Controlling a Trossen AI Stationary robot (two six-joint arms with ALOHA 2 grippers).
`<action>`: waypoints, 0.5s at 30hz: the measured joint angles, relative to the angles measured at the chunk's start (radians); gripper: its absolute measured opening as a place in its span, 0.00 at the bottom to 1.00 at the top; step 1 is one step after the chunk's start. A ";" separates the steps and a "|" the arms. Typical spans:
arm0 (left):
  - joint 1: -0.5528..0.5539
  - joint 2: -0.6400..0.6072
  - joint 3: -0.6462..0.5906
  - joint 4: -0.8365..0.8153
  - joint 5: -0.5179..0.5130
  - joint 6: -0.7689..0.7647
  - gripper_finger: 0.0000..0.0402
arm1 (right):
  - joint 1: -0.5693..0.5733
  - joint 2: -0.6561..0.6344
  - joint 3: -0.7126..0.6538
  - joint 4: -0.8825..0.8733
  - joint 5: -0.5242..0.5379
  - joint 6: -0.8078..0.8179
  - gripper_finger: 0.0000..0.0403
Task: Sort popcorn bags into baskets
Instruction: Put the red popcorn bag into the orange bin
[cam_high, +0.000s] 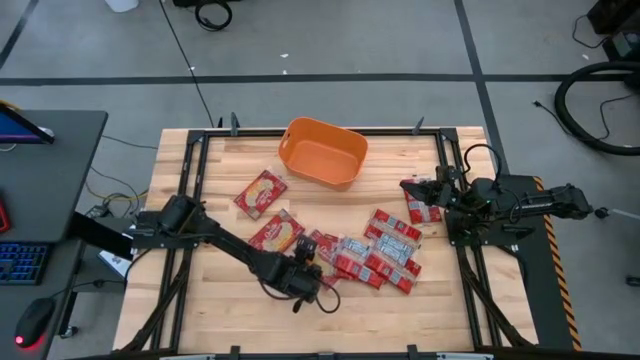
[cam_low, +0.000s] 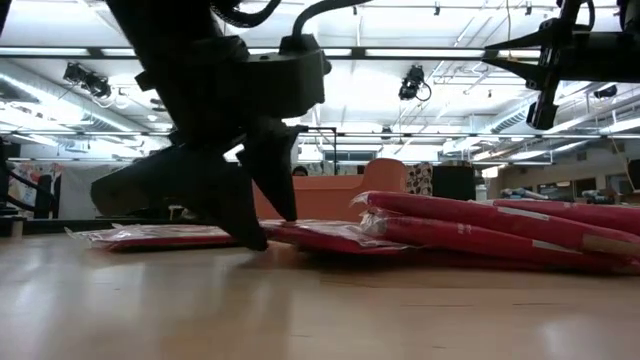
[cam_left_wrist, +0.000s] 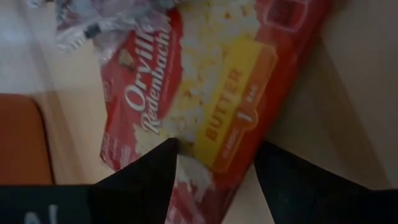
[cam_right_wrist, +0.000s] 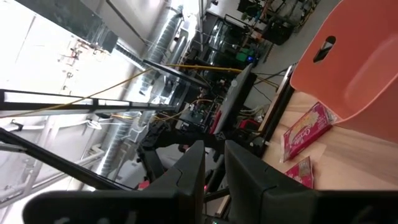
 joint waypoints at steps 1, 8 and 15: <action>0.001 0.000 0.000 0.005 -0.001 0.000 0.54 | 0.000 0.000 0.000 0.000 0.000 0.000 0.17; 0.002 0.000 0.000 0.017 -0.032 -0.013 0.34 | 0.000 0.000 0.000 0.000 0.000 -0.002 0.17; 0.011 -0.018 0.000 -0.014 -0.065 -0.086 0.03 | 0.000 0.000 0.000 0.000 -0.003 -0.003 0.17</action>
